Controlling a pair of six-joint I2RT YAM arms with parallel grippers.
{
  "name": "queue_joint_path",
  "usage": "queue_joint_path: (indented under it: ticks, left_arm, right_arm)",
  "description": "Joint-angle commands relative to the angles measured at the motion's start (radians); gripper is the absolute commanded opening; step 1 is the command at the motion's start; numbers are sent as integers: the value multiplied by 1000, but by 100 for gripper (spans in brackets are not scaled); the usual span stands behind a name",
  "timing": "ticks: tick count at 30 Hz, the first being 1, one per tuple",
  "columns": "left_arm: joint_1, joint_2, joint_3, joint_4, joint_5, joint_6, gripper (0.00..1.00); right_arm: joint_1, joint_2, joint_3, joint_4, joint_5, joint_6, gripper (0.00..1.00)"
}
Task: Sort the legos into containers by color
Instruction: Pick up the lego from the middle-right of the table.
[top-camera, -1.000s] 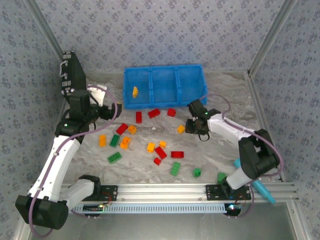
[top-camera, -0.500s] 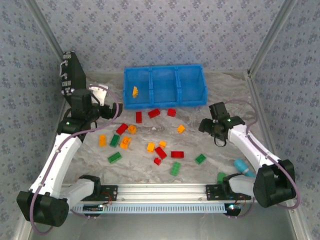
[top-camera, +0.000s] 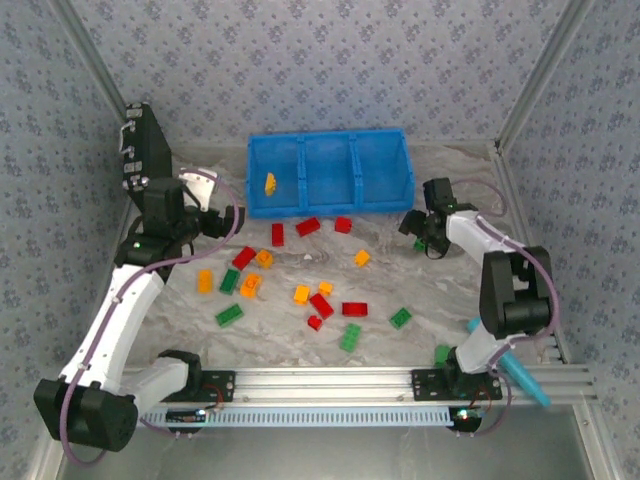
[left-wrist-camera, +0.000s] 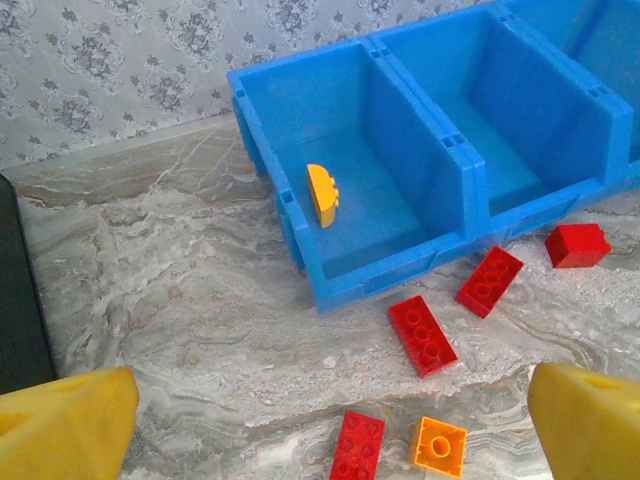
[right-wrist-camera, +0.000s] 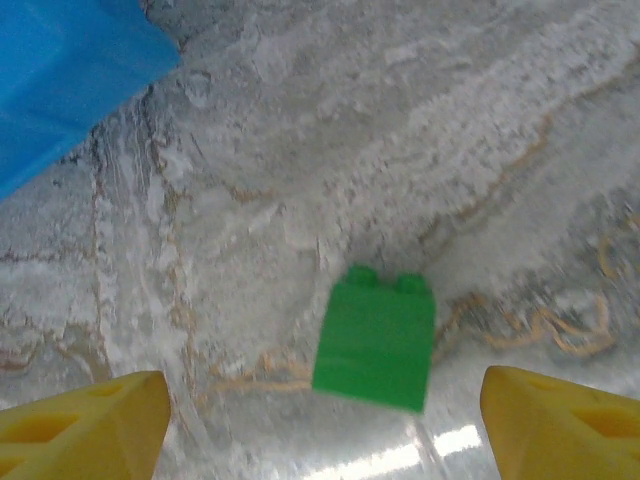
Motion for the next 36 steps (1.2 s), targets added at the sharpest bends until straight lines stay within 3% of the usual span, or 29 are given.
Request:
queue_joint_path:
  ticks: [1, 12, 15, 18, 24, 28, 36]
  left_arm:
    - [-7, 8, 32, 1, -18, 27, 100]
    - [-7, 28, 29, 0, -34, 45, 100]
    - [-7, 35, 30, -2, -36, 46, 100]
    - [-7, 41, 31, 0, -37, 46, 100]
    - [-7, 38, 33, -5, -41, 51, 100]
    - [-7, 39, 29, -4, -42, 49, 100]
    - [-7, 59, 34, -2, -19, 23, 100]
  right_arm:
    - [-13, 78, 59, -9, -11, -26, 83]
    - [-13, 192, 115, -81, 34, -24, 73]
    - [-11, 202, 123, -97, 48, -25, 62]
    - [-14, 209, 130, -105, 62, -33, 46]
    - [-18, 221, 175, -127, 67, -61, 31]
    - [-15, 166, 216, -131, 62, -99, 28]
    - [64, 121, 454, -107, 70, -255, 28]
